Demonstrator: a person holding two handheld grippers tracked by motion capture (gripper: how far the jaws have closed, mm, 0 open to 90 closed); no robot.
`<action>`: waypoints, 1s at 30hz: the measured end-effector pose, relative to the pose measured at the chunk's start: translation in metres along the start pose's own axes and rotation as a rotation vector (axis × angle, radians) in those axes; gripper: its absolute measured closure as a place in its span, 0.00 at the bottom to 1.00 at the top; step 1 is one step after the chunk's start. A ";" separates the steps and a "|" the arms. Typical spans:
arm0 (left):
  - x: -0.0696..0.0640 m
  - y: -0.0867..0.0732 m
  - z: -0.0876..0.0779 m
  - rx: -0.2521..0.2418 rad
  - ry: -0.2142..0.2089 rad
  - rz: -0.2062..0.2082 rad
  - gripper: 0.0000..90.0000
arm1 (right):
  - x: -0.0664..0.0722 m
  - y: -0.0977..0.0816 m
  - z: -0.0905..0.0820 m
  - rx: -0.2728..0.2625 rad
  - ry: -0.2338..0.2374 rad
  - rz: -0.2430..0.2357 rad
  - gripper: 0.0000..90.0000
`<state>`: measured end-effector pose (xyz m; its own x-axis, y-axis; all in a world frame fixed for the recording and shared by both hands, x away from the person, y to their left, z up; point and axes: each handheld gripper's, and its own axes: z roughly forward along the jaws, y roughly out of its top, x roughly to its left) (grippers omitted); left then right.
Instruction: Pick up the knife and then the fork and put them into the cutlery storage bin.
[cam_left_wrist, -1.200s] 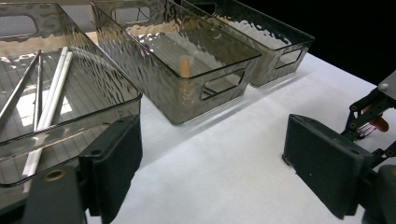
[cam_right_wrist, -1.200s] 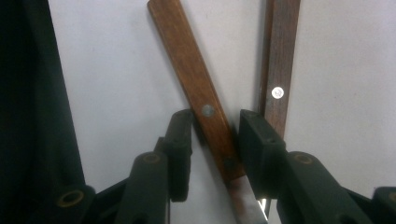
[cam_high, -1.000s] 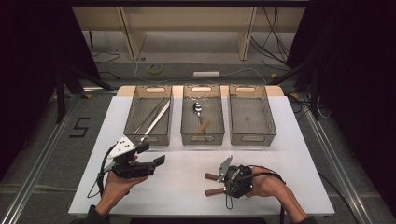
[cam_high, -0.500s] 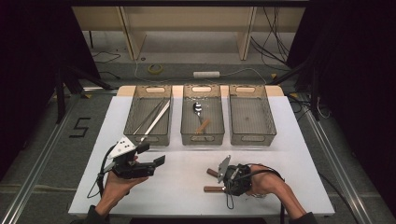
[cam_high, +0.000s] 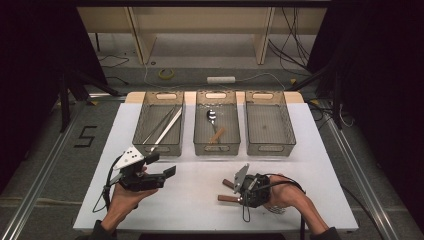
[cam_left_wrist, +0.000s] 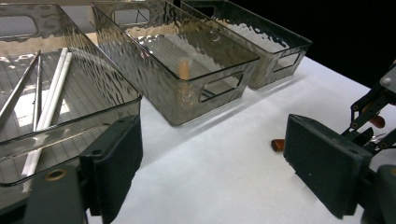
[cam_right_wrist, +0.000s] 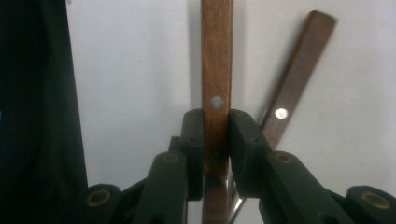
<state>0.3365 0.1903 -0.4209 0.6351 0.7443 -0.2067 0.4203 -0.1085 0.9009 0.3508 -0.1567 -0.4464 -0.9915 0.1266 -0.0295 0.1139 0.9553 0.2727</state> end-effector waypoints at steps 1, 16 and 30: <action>0.000 0.000 0.000 -0.003 0.000 -0.002 0.21 | -0.001 0.000 -0.002 -0.008 -0.006 0.000 0.86; 0.005 0.002 -0.007 -0.037 0.009 -0.017 0.21 | -0.018 -0.010 -0.029 -0.159 -0.052 0.176 0.86; 0.013 0.001 -0.015 -0.066 0.006 0.013 0.20 | -0.060 -0.025 -0.072 -0.407 -0.091 0.386 0.86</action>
<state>0.3349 0.2097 -0.4169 0.6362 0.7470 -0.1931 0.3686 -0.0744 0.9266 0.4028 -0.2072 -0.3823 -0.8715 0.4857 0.0677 0.4155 0.6581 0.6279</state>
